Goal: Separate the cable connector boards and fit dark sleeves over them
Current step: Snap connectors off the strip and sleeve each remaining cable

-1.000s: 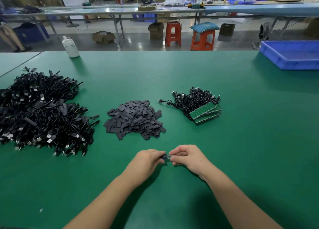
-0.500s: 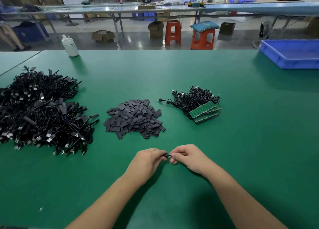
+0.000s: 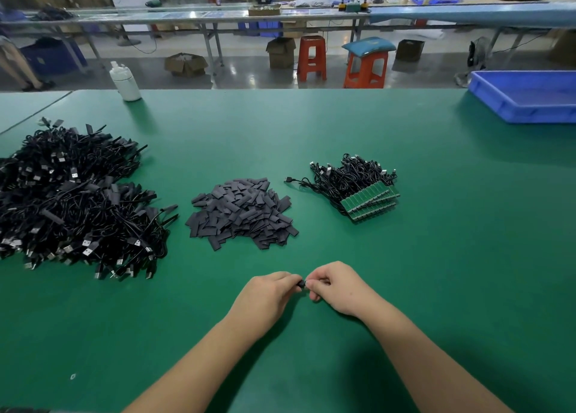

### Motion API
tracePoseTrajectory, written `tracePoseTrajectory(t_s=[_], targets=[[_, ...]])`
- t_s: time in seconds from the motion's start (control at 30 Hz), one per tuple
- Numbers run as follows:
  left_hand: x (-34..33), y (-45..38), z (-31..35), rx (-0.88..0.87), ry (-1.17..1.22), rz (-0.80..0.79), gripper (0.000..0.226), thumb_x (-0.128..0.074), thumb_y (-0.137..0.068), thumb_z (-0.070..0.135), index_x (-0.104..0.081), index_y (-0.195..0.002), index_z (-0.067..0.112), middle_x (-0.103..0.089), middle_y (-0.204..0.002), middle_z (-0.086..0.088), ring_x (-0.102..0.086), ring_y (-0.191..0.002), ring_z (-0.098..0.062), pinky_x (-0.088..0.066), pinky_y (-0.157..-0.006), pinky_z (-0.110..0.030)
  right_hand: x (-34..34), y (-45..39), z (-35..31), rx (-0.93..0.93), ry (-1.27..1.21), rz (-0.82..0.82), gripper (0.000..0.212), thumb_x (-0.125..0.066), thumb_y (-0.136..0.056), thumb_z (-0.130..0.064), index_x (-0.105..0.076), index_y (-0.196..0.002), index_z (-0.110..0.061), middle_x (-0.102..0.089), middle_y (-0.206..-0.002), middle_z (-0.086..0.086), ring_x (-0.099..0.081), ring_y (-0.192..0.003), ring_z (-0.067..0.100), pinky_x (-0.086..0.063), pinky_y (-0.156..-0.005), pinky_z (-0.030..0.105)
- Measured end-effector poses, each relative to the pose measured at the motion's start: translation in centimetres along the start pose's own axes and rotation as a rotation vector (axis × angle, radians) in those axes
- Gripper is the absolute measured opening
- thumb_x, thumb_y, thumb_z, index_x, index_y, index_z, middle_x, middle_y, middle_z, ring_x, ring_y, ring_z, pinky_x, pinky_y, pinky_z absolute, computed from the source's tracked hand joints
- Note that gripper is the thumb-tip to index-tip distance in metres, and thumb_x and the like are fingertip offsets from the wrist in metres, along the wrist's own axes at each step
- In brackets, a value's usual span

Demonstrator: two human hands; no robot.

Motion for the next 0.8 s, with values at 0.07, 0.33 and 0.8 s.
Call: tracePoseTrajectory(t_s=[0.07,0.33,0.8], targets=[[0.0,0.2,0.0,0.002,-0.002,-0.006,0.019,-0.057,-0.098,0.024,-0.07,-0.11,0.016,-0.072,-0.103,0.003,-0.067,-0.085,-0.022,-0.054,-0.075,-0.034,0.0,0.0,0.0,0.005,0.012,-0.009,0.02,-0.057,-0.097,-0.02,-0.074,-0.087,-0.018,-0.072,-0.072,-0.006,-0.07,-0.075,0.015,-0.057,-0.081,0.034],[-1.0,0.0,-0.5,0.048,-0.202,-0.182,0.036,-0.049,-0.098,0.02,-0.054,-0.133,0.018,-0.064,-0.119,-0.002,-0.063,-0.099,-0.025,-0.049,-0.085,-0.036,-1.6,0.0,-0.3,0.027,-0.097,-0.007,0.028,-0.048,-0.099,-0.005,-0.072,-0.087,-0.01,-0.076,-0.09,0.006,-0.073,-0.086,0.012,-0.054,-0.087,0.022],[-1.1,-0.8,0.2,0.371,0.464,0.12,0.058,-0.053,-0.095,0.012,-0.033,-0.148,0.025,-0.045,-0.144,0.003,-0.055,-0.122,-0.008,-0.042,-0.108,-0.031,-1.7,-0.6,-0.8,-0.042,-0.612,0.102,0.015,-0.051,-0.1,-0.004,-0.061,-0.108,0.004,-0.071,-0.089,0.012,-0.069,-0.08,0.023,-0.057,-0.081,0.028]])
Point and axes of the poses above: each hand's wrist, its own y-axis away from the middle knuckle, its own x-axis out of the back of the hand, z = x × y, the point moved 2 cm from there along -y, towards the middle knuckle
